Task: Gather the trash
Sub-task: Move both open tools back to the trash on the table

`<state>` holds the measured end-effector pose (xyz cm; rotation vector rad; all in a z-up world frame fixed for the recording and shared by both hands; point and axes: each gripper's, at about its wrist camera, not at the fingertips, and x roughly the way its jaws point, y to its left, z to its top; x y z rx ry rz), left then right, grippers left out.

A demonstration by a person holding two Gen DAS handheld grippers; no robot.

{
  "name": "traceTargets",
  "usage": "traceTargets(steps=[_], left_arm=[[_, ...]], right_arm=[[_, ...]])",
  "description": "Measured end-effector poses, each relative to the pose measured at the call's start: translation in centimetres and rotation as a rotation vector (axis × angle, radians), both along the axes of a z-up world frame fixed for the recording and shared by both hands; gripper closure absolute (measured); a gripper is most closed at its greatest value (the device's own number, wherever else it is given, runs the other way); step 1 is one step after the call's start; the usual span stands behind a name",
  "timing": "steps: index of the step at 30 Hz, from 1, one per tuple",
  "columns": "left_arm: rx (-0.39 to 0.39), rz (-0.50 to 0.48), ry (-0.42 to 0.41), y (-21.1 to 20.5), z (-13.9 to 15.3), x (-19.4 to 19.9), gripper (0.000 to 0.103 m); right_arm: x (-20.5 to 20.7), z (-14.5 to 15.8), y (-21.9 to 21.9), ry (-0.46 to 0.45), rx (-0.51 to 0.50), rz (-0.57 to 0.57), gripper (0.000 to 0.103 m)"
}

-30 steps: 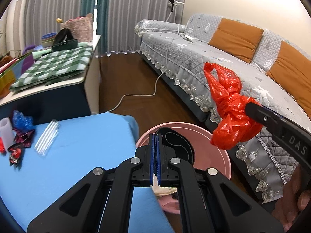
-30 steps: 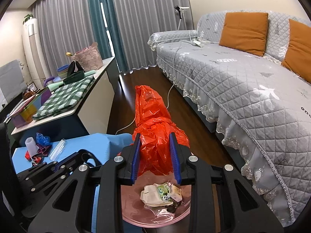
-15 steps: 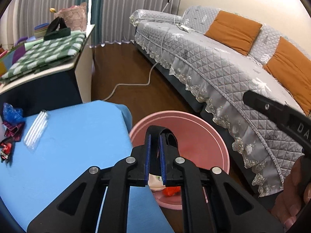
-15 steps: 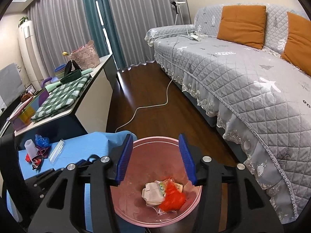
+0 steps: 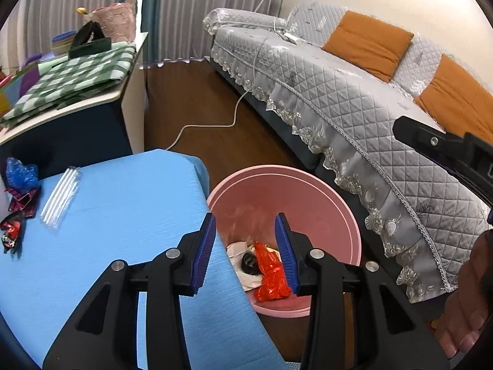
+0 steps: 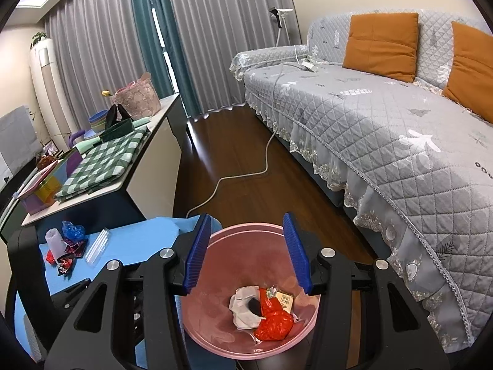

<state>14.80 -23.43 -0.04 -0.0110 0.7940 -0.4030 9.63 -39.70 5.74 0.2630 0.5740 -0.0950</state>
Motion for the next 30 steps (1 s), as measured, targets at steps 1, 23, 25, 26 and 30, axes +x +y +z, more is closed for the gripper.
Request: traceTargets(steps=[1,23,25,26,30], left_arm=[[0.002,0.004,-0.005,0.2,0.2,-0.2,0.064],[-0.004,0.331,-0.121,18.8,2.1,-3.0,0.064],[0.003,0.383,-0.136,21.2,1.9,-2.7,0.064],[0.007,0.405,-0.140,22.2,1.7,-2.6,0.064],[0.030,0.484,-0.151,25.9,0.8,-1.8,0.064]], right_arm=[[0.0,0.2,0.3,-0.004,-0.002,0.006,0.054],[0.5,1.7,14.5,-0.039,0.014,0.209,0.067],[0.9,1.4,16.1,-0.040,0.014,0.232,0.068],[1.1,1.4,16.7,-0.040,0.013,0.241,0.069],[2.2,0.5,19.5,-0.043,0.012,0.280,0.070]])
